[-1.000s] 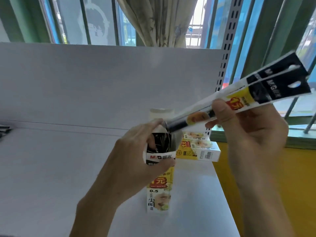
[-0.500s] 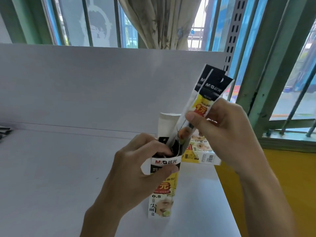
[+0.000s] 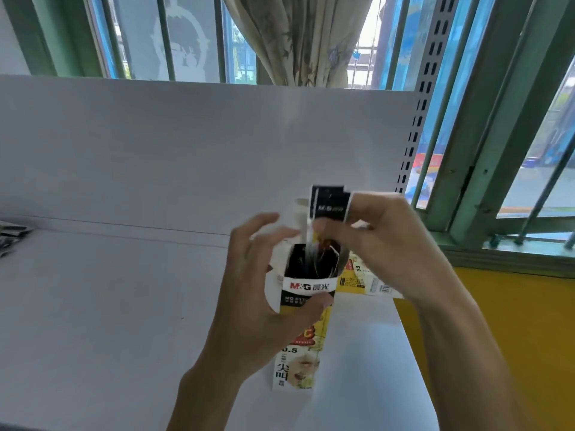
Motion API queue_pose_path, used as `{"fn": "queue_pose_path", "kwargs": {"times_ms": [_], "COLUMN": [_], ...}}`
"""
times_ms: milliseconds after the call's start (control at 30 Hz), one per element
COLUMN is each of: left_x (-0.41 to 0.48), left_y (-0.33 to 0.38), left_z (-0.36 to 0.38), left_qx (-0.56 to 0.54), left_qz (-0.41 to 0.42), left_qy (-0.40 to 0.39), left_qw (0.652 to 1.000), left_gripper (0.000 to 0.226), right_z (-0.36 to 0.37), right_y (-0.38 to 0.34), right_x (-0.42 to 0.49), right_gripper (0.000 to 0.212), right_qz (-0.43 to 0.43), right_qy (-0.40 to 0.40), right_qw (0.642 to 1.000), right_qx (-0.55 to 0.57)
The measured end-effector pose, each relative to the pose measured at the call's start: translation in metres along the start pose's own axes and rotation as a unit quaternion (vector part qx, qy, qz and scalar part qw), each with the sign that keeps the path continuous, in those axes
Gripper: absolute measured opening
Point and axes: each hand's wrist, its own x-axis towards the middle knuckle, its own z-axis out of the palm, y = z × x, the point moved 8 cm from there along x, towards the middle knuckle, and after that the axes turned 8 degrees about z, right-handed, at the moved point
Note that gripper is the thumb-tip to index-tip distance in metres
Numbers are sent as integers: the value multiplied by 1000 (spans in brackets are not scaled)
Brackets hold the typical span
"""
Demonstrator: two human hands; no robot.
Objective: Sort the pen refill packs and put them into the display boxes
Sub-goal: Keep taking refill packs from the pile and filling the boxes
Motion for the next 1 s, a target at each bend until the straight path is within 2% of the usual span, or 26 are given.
{"fn": "queue_pose_path", "kwargs": {"times_ms": [100, 167, 233, 300, 400, 533, 633, 700, 800, 867, 933, 1000], "left_x": [-9, -16, -16, -13, -15, -18, -17, -16, -16, -17, -17, -17], "left_y": [-17, -25, -26, -27, -33, -35, -33, -30, -27, -29, -30, -30], "left_z": [10, 19, 21, 20, 20, 19, 22, 22, 22, 22, 22, 24], "left_qx": [-125, -159, -154, -146, -131, -116, -114, -110, -87, -77, -77, -87], "left_qz": [-117, -168, -161, -162, -174, -190, -190, -183, -162, -158, -163, -169], "left_qy": [16, 3, -7, -2, 14, 47, 44, 46, 46, 49, 52, 46], "left_qw": [985, 973, 975, 976, 976, 974, 974, 976, 982, 983, 982, 981], "left_gripper": [81, 82, 66, 56, 52, 54, 46, 42, 37, 35, 34, 36], "right_z": [17, 12, -6, -20, -11, -13, 5, 17, 20, 27, 33, 30], "right_y": [21, 17, 0, -11, -12, -14, -12, -11, -18, -20, -17, -15], "right_x": [2, -1, -8, -16, -29, -46, -42, -40, -40, -38, -36, -37], "right_gripper": [4, 10, 18, 20, 22, 29, 23, 39, 68, 77, 76, 73], "right_qz": [50, 41, 3, -16, -17, -42, -40, -13, -2, 4, 10, 6], "right_qy": [-36, -31, 27, 84, 109, 194, 132, 66, 38, 19, 11, 19], "right_qw": [998, 998, 1000, 996, 983, 971, 967, 962, 946, 929, 925, 946], "right_qx": [-31, -27, -3, -32, -149, -135, -212, -263, -323, -369, -380, -324]}}
